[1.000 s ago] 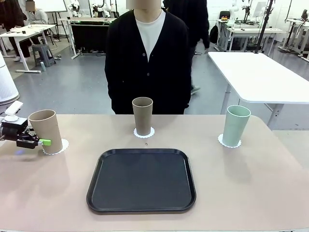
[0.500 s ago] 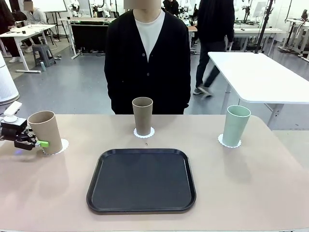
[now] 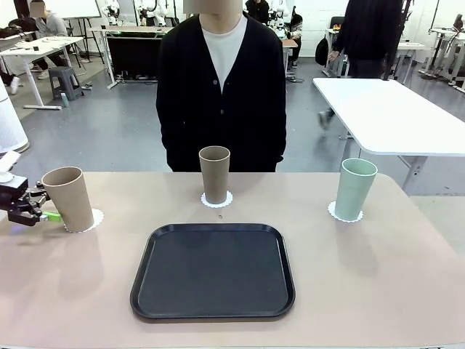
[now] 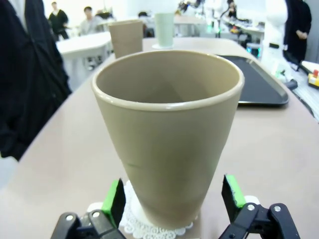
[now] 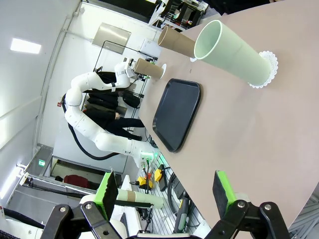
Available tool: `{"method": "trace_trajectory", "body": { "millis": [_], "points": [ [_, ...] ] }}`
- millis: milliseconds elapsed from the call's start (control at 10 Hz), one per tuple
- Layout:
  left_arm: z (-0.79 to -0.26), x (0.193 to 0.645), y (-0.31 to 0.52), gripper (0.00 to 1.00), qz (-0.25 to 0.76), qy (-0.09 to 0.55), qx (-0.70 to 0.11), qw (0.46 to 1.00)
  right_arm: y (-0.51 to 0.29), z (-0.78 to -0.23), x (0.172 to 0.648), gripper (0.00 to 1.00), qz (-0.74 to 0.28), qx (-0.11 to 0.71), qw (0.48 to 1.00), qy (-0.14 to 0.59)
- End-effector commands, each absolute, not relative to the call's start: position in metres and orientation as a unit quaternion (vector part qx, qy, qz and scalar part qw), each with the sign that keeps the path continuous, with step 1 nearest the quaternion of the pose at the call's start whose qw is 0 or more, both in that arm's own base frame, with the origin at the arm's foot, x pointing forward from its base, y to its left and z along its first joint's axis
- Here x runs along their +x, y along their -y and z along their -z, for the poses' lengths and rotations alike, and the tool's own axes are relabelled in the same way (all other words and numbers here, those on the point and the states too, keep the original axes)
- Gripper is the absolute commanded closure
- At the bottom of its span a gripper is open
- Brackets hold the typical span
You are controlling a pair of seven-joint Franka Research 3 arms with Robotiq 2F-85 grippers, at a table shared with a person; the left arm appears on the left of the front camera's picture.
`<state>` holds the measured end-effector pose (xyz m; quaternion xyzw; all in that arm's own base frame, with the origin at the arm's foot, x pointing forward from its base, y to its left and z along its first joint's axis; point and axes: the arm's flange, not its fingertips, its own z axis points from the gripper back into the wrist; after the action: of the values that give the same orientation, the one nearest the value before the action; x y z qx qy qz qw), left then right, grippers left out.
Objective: Place coasters on the table and set cups on them.
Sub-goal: Take one Reusable plastic cup from the Flat Tray and place it on a coaster set by the human.
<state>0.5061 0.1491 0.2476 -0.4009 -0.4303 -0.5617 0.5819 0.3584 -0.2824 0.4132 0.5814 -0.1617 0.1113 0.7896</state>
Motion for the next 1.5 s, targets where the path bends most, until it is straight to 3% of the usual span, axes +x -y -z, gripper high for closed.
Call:
{"method": "trace_trajectory", "body": {
  "millis": [0, 400, 600, 900, 1400],
  "points": [
    [-0.251, 0.501, -0.159, 0.0, 0.581, 0.429, -0.389, 0.572, 0.28, -0.413, 0.359, 0.0, -0.108, 0.579, 0.792, 0.16],
    [-0.276, 0.491, -0.187, 0.0, 0.577, 0.409, -0.339, 0.62, 0.28, -0.413, 0.359, 0.0, -0.108, 0.579, 0.792, 0.16],
    [-0.344, 0.464, -0.197, 0.0, 0.569, 0.362, -0.287, 0.681, 0.28, -0.413, 0.359, 0.0, -0.108, 0.579, 0.792, 0.16],
    [-0.45, 0.418, -0.171, 0.0, 0.55, 0.224, -0.193, 0.781, 0.28, -0.413, 0.359, 0.0, -0.108, 0.579, 0.792, 0.16],
    [-0.538, 0.377, -0.099, 0.0, 0.498, 0.067, -0.144, 0.853, 0.28, -0.413, 0.359, 0.0, -0.108, 0.579, 0.792, 0.16]
  ]
}}
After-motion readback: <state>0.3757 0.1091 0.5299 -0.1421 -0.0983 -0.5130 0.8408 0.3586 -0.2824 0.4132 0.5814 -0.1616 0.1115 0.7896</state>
